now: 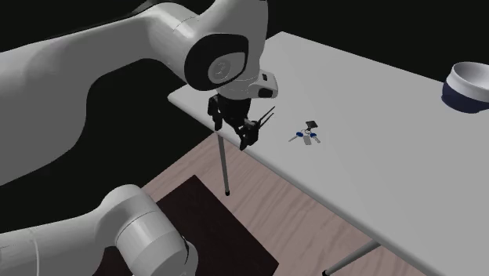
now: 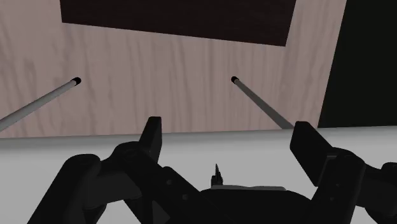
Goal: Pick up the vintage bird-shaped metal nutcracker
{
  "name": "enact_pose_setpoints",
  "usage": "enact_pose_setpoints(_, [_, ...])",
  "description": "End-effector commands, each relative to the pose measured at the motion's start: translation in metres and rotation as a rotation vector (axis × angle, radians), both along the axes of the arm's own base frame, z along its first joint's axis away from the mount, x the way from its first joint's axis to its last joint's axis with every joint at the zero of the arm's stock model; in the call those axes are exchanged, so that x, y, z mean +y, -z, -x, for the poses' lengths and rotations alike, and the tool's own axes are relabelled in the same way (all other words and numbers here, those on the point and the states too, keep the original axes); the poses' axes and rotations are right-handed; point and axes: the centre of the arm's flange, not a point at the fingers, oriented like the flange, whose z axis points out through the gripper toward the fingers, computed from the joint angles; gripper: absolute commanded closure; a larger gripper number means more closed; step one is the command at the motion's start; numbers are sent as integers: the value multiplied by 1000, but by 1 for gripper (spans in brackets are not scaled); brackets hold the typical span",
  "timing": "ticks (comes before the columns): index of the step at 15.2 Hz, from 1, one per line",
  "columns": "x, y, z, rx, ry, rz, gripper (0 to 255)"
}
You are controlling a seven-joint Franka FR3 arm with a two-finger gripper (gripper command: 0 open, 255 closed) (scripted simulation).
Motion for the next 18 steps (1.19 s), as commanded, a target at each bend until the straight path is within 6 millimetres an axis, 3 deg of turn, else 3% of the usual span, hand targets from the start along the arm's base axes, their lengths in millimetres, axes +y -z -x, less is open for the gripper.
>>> enact_pose_setpoints(1, [0, 0, 0, 0, 0, 0, 0])
enact_pose_setpoints(12, [35, 21, -153, 75, -26, 83, 0])
enact_pose_setpoints(18, [35, 53, -153, 75, -26, 83, 0])
